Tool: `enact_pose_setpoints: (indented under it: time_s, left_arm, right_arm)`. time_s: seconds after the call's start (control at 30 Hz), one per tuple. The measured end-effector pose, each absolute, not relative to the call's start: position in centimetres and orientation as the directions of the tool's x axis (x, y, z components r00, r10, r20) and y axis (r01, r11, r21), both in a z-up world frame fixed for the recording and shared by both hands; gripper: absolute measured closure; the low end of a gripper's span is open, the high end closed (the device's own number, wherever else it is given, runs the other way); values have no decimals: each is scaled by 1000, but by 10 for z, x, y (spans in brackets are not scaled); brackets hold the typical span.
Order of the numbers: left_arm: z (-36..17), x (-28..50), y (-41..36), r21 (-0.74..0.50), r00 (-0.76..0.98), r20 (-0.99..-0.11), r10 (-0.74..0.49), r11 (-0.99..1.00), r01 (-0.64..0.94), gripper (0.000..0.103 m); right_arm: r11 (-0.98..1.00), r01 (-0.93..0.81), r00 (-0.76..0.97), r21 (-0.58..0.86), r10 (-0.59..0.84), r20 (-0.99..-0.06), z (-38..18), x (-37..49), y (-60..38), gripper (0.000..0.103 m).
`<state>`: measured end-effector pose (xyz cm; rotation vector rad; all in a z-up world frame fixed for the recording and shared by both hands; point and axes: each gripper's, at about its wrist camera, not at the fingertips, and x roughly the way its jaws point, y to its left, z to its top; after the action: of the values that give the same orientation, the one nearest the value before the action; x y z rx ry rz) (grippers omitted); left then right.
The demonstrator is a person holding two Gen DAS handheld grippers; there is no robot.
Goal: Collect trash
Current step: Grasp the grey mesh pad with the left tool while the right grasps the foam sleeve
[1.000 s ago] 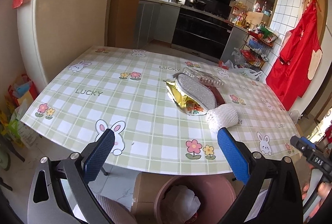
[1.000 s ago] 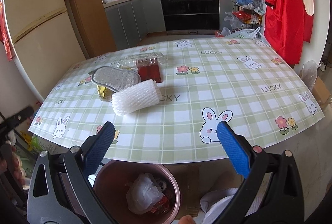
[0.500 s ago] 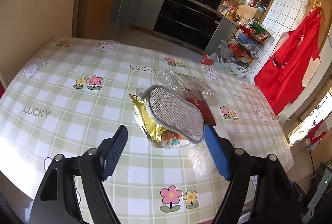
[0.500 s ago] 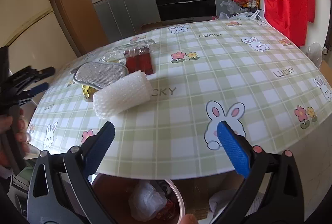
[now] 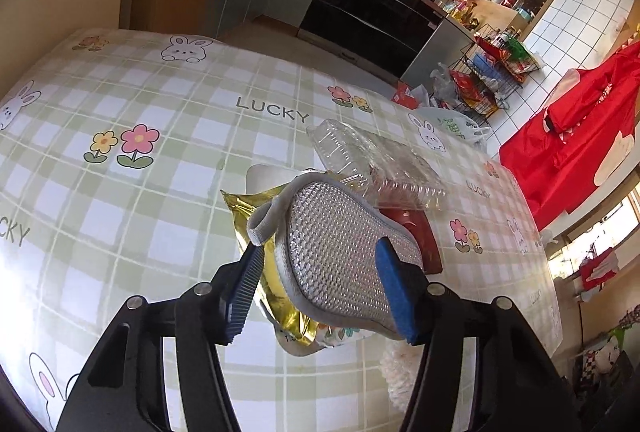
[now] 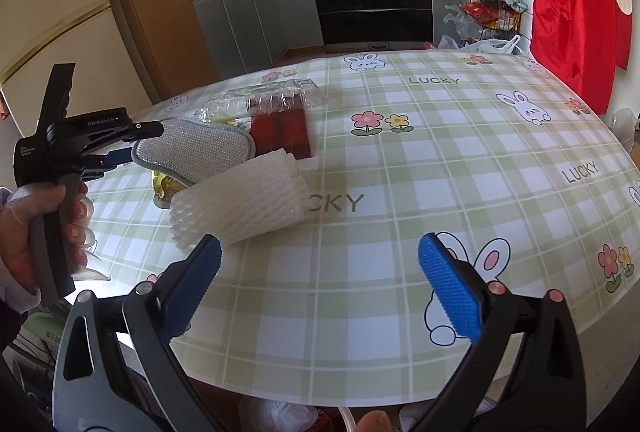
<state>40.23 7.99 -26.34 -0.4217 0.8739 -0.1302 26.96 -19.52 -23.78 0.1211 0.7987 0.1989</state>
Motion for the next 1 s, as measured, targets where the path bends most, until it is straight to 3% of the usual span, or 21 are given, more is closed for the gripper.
enact_pose_setpoints:
  time_s: [0.1,0.17,0.4,0.73,1.0]
  left_arm:
    - [-267,409,76,-365,635,-728,-258,930,-40,48]
    - [-267,409,73,-316,638,-737,-226,948,-30,66]
    - [-237,385,65,-263,725,-654,-213,964,47,82]
    - [-185,329,76,-338,812,-512,-281,935,110,86]
    - [-201,249,114,-395,833,-511,-212,919,-8,86]
  right_arm:
    - [973,-136,674,186,229,-703,-241,274,-192,6]
    - [969,-145,659,201,246,-711,-242,276,-189,6]
    - [962,-147,593,229,271,-758,-253,284,-182,6]
    - [937,-166,553,307,346,-758,-252,302,-165,6]
    - [928,-136,530,346,363,-766,-257,343,-139,6]
